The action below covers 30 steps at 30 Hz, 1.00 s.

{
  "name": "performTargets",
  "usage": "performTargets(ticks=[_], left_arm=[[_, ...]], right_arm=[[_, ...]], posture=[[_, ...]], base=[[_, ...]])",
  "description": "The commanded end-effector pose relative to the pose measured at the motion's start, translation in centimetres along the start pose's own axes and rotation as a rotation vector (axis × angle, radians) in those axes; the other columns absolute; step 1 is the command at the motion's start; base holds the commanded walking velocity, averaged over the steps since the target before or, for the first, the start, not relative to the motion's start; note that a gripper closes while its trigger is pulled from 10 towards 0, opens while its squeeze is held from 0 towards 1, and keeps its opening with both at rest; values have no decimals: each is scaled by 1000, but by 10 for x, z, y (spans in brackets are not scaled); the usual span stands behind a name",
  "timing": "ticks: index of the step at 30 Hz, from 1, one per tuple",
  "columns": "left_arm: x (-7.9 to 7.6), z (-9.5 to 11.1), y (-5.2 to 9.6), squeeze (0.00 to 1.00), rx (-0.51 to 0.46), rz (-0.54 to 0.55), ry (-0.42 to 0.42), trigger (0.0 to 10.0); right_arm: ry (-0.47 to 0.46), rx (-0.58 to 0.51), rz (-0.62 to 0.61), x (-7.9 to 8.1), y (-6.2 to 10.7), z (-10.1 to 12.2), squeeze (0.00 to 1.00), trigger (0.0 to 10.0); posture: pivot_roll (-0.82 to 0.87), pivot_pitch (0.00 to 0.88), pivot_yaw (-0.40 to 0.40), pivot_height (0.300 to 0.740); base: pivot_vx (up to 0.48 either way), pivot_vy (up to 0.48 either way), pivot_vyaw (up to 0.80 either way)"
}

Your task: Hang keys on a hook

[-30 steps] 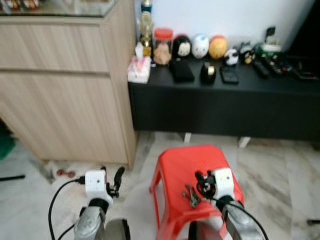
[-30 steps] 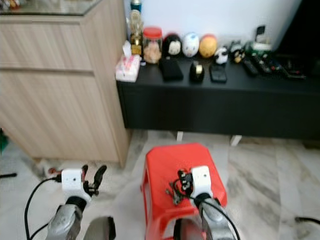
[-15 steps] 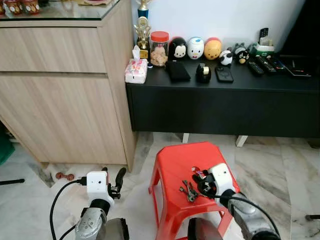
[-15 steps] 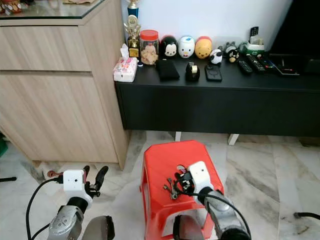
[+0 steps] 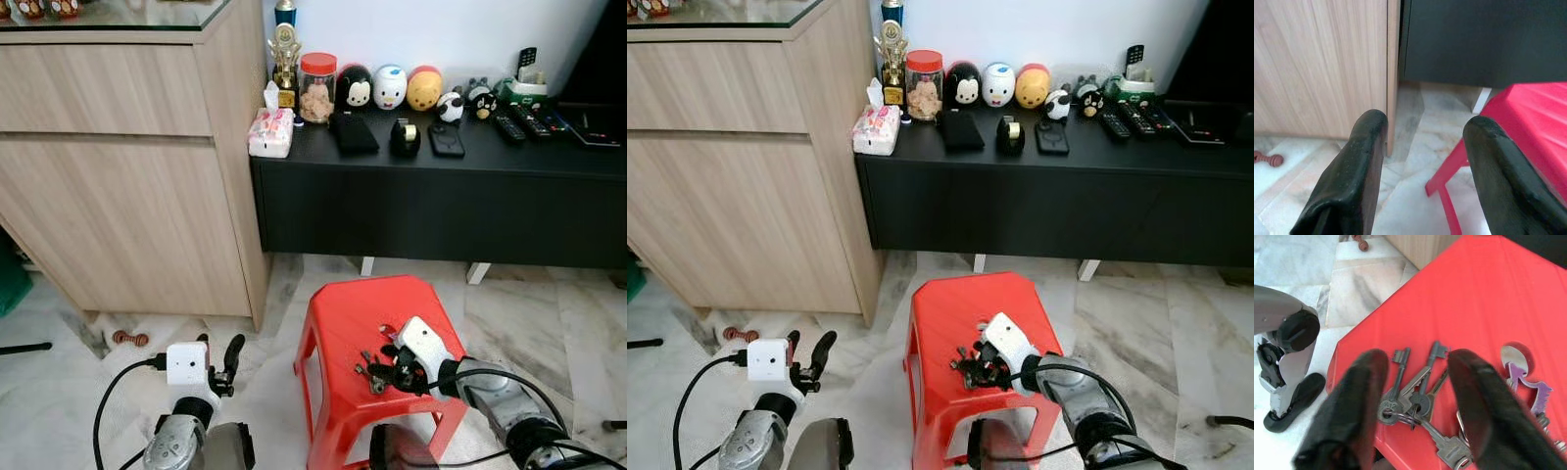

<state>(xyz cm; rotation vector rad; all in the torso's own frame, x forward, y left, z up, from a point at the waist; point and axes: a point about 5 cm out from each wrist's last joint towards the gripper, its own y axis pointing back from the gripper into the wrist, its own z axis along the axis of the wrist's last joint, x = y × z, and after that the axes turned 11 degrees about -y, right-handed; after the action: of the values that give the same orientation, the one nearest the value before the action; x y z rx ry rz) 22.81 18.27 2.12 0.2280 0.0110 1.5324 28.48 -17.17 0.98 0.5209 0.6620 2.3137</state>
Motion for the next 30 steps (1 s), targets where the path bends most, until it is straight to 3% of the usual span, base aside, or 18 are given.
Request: performTargets(ticks=[1,2,3,4,5,21,30], left_arm=[[-1,1,2,0,-2,-6,-6,10000],[-1,1,4,0,0,-7,-8,10000],[-1,1,4,0,1,-7,-9,10000],[-1,1,5,0,1,-8,-9,10000],[-1,1,6,0,4,-7,-9,10000],[-2,0,7,0,20,-19,-11,10000],[-1,1,5,0,26,-22,-16,10000]], right_arm=[[23,24,13,-3,2,3,1000,10000],[58,58,3,-4,2,2,647,10000],[71,70,-5,-4,2,1,647,10000],[76,77,-8,-5,2,1,129,10000],[76,79,1,-4,2,0,0,10000],[93,114,64,-1,3,-2,0,10000],[137,193,102,0,6,-12,0,10000]], posture=[[23,56,-53,596],[24,60,-52,596],[24,60,-52,596],[25,61,-52,596],[27,61,-53,596],[29,54,-46,596],[29,61,-41,596]], base=[[0,0,0],[0,0,0],[0,0,0],[0,0,0],[0,0,0],[0,0,0],[0,0,0]])
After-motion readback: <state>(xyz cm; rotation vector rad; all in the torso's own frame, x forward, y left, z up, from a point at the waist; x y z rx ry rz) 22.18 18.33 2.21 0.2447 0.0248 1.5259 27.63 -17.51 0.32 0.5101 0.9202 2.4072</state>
